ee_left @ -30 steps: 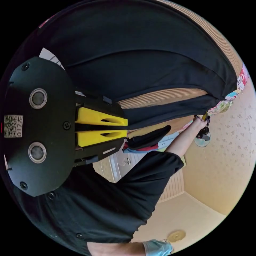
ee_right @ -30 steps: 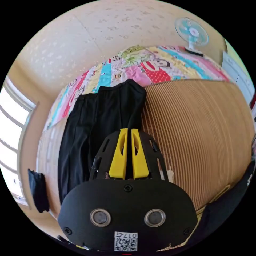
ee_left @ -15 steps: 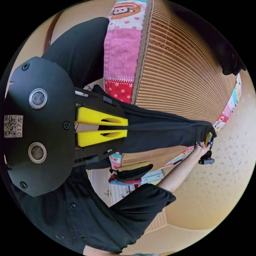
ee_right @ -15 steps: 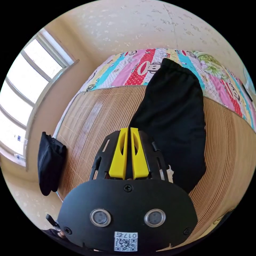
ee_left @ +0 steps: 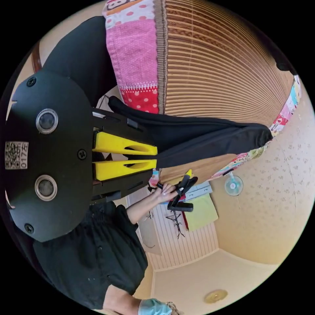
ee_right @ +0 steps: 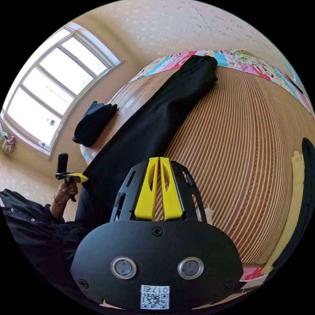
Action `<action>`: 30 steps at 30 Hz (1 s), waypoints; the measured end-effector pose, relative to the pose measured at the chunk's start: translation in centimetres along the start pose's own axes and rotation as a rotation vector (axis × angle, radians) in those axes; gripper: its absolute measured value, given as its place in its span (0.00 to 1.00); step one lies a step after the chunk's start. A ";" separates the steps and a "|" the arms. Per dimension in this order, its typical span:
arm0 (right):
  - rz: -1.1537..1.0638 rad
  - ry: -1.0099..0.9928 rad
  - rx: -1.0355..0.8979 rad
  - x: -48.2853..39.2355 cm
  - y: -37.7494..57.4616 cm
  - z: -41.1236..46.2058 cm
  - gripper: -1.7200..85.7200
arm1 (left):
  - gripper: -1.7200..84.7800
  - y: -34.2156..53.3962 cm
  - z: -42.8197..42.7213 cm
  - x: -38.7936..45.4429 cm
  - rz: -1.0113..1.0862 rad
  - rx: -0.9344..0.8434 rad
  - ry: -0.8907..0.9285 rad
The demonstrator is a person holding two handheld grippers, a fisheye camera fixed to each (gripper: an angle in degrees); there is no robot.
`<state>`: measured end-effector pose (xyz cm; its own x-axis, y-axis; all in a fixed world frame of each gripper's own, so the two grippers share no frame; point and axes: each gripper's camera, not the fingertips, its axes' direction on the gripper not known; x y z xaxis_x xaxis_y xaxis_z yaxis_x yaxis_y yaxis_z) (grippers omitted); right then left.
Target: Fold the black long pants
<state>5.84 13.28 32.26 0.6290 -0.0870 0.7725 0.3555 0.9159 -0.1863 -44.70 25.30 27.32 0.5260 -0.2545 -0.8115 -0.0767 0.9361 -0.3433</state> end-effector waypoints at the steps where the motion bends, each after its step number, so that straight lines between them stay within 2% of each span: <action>1: 0.010 -0.045 -0.016 -0.2 1.7 0.3 0.04 | 0.03 0.3 0.1 -0.4 -0.026 -0.011 -0.049; 3: 0.060 -0.085 -0.047 -0.2 3.6 1.3 0.05 | 0.04 1.1 0.7 -1.2 -0.077 -0.035 -0.165; 6: 0.119 -0.155 -0.071 -0.3 5.5 2.7 0.09 | 0.06 1.4 0.7 -0.2 -0.085 -0.017 -0.164; 11: 0.112 -0.046 -0.064 -1.7 6.0 3.0 0.10 | 0.09 0.5 -0.3 2.9 -0.027 0.032 -0.343; 15: 0.023 0.025 -0.125 -2.7 5.1 2.3 0.07 | 0.08 -0.7 1.6 3.3 0.002 -0.064 -0.391; 21: -0.021 0.003 -0.098 -2.4 7.4 -1.5 0.05 | 0.06 1.0 1.1 4.8 0.031 -0.059 -0.449; 24: 0.091 0.050 -0.195 -0.9 8.8 -0.9 0.05 | 0.07 1.3 0.4 5.1 -0.030 -0.039 -0.468; 28: 0.144 -0.086 -0.022 -0.2 9.9 -4.1 0.08 | 0.08 1.1 -1.8 6.2 -0.011 0.062 -0.479; 30: 0.140 -0.119 -0.006 0.0 9.6 -4.5 0.10 | 0.08 0.1 -2.6 5.8 0.007 0.075 -0.432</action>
<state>12.35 20.30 27.76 0.5868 0.0879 0.8050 0.2751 0.9133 -0.3003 -43.85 23.32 21.35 0.8329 -0.1383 -0.5358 -0.0280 0.9565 -0.2904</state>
